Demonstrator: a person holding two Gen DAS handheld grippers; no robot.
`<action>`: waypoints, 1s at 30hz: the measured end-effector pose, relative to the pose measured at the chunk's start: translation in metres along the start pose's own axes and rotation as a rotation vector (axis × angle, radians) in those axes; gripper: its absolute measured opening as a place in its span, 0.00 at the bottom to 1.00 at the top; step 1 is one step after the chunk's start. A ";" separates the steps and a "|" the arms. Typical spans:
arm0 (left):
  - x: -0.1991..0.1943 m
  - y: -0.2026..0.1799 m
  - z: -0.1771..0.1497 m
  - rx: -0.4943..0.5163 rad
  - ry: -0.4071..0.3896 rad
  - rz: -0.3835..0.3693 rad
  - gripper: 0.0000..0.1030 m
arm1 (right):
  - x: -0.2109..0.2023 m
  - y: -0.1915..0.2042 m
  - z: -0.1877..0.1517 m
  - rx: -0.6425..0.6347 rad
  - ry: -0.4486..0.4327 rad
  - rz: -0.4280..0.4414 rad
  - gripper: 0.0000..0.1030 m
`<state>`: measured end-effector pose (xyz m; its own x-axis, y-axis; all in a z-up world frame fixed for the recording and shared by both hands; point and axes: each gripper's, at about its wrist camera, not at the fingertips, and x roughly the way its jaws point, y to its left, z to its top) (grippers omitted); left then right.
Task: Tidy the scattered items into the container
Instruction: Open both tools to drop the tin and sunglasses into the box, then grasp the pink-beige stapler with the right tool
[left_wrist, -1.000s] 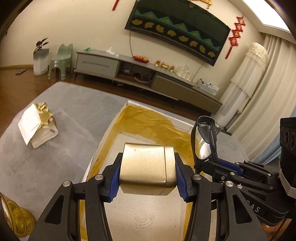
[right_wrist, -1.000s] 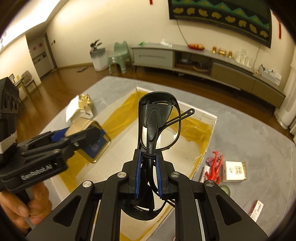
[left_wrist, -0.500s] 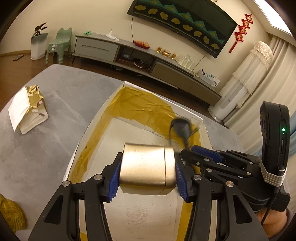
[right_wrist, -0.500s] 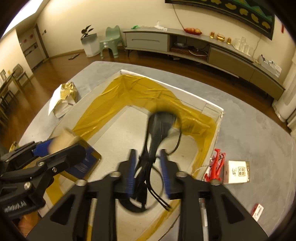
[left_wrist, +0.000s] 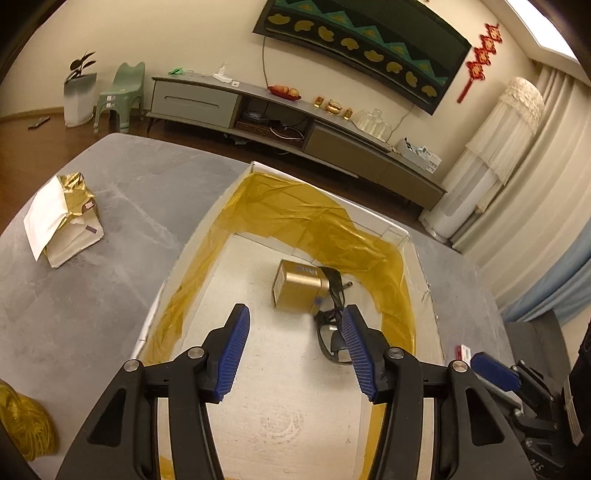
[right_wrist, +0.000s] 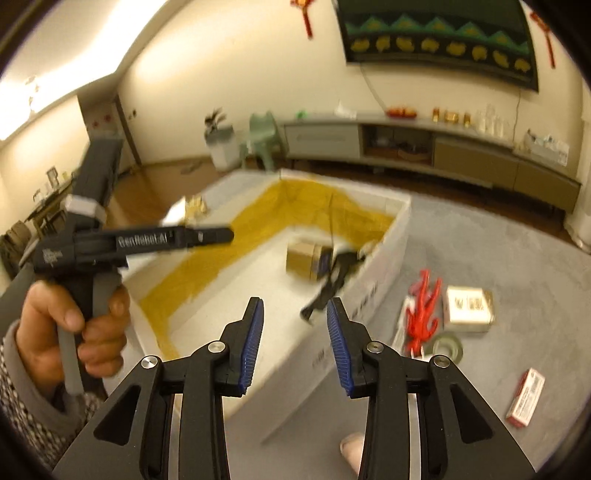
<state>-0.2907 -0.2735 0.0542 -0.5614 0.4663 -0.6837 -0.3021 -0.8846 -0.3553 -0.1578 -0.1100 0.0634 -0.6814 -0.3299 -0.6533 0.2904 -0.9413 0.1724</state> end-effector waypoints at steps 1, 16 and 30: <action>0.000 -0.003 -0.001 0.010 0.000 0.002 0.52 | -0.001 -0.001 0.001 0.003 -0.008 0.008 0.37; -0.024 -0.079 -0.026 0.176 -0.022 -0.044 0.52 | -0.046 -0.038 -0.017 0.066 -0.049 0.013 0.37; -0.028 -0.170 -0.088 0.309 -0.005 -0.052 0.56 | -0.066 -0.086 -0.062 0.079 0.059 -0.021 0.38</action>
<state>-0.1557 -0.1363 0.0776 -0.5427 0.5116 -0.6662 -0.5498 -0.8160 -0.1787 -0.0957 -0.0028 0.0463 -0.6449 -0.3078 -0.6995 0.2211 -0.9513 0.2147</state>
